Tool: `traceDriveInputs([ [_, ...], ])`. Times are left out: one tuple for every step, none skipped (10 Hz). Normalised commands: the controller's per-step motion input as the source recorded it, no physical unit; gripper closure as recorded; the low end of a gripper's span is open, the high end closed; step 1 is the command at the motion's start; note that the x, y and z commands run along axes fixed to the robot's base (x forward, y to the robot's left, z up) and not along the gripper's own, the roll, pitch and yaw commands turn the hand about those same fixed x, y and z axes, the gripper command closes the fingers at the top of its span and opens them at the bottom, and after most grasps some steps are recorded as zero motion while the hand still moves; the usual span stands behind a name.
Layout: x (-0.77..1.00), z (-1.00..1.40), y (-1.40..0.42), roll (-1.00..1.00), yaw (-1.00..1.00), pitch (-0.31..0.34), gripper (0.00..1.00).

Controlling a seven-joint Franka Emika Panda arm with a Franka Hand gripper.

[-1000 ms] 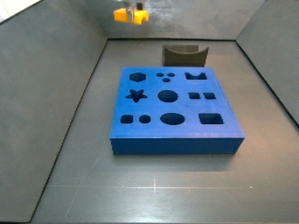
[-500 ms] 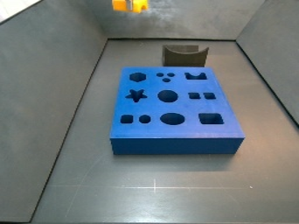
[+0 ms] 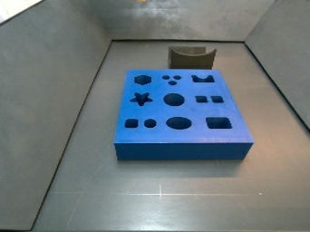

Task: Pick up the arch object. Move up. Place the arch object on the fixture. Regrasp the arch object. Rotate the arch object. Move to above the board. Insert the arch object.
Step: Place the arch object on the fixture.

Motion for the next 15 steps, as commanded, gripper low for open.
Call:
traceDriveInputs([
  [1.00,-0.11,-0.79,-0.03,-1.00,-0.016,1.00],
  [1.00,-0.11,-0.71,-0.03,-1.00,-0.017,1.00],
  [1.00,-0.09,-0.61,-0.03,-1.00,-0.018,1.00],
  [1.00,-0.09,-0.49,-0.03,-1.00,-0.016,1.00],
  [1.00,-0.09,-0.43,-0.04,-1.00,-0.014,1.00],
  [1.00,-0.08,-0.39,-0.04,-1.00,-0.012,1.00],
  [1.00,-0.07,-0.27,-0.05,-1.00,-0.005,1.00],
  [1.00,-0.07,-0.23,-0.06,-1.00,-0.003,1.00],
  [1.00,-0.06,-0.16,-0.07,-1.00,0.000,1.00],
  [1.00,-0.06,-0.12,-0.08,-1.00,0.008,1.00],
  [1.00,-0.05,-0.08,-0.09,-1.00,0.013,1.00],
  [1.00,-0.05,-0.07,-0.11,-1.00,0.019,1.00],
  [0.96,-0.04,-0.03,-0.14,-1.00,0.036,1.00],
  [0.88,-0.03,-0.01,-0.16,-0.89,0.051,1.00],
  [1.00,0.21,-0.21,-1.00,-0.07,-0.010,1.00],
])
